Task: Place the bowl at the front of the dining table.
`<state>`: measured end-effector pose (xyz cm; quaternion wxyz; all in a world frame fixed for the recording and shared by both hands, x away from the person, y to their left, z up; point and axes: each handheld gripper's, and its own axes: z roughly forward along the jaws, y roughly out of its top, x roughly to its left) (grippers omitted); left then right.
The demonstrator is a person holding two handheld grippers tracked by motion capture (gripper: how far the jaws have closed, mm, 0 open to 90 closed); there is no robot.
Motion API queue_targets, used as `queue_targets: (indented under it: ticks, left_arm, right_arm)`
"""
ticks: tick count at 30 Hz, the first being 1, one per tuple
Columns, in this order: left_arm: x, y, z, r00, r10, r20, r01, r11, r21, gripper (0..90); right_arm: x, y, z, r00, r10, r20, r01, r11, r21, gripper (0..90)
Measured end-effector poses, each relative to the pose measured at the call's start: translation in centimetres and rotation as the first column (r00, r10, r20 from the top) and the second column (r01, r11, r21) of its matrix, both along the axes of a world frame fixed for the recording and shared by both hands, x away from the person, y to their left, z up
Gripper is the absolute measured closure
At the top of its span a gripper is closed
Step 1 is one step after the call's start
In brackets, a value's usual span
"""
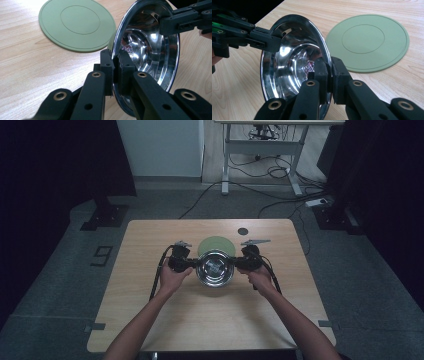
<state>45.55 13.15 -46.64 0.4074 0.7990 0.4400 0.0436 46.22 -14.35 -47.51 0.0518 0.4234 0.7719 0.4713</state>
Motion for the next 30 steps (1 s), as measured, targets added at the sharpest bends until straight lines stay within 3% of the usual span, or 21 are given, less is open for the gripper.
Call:
queue_targets:
  ticks: [30]
  left_arm:
    - [2.2, 0.2, -0.3, 0.9997, -0.001, -0.024, 0.001, 1.0000, 0.003, 85.1]
  right_arm:
    - [2.4, 0.3, -0.3, 0.9995, 0.003, -0.030, -0.003, 1.000, 0.004, 84.6]
